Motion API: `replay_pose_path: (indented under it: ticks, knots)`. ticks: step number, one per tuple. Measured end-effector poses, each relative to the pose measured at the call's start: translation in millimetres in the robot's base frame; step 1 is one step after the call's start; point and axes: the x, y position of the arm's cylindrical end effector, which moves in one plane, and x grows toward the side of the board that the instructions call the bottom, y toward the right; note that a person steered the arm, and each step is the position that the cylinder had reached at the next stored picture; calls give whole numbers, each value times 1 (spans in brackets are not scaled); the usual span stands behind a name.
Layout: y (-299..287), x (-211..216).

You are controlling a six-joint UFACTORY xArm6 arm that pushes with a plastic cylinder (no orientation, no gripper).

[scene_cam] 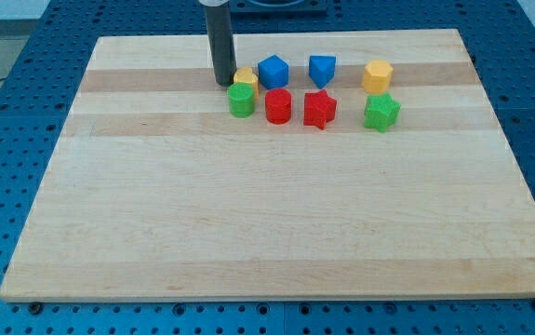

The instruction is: Slide the blue triangle towards the red star

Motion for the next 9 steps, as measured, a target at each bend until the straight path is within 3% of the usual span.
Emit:
replay_pose_path:
  ticks: [1, 2, 3, 4, 5, 8, 9]
  knots:
    - [-72, 1]
    - [-59, 103]
    - [32, 138]
    - [177, 140]
    - [279, 121]
    - [285, 4]
    - [274, -1]
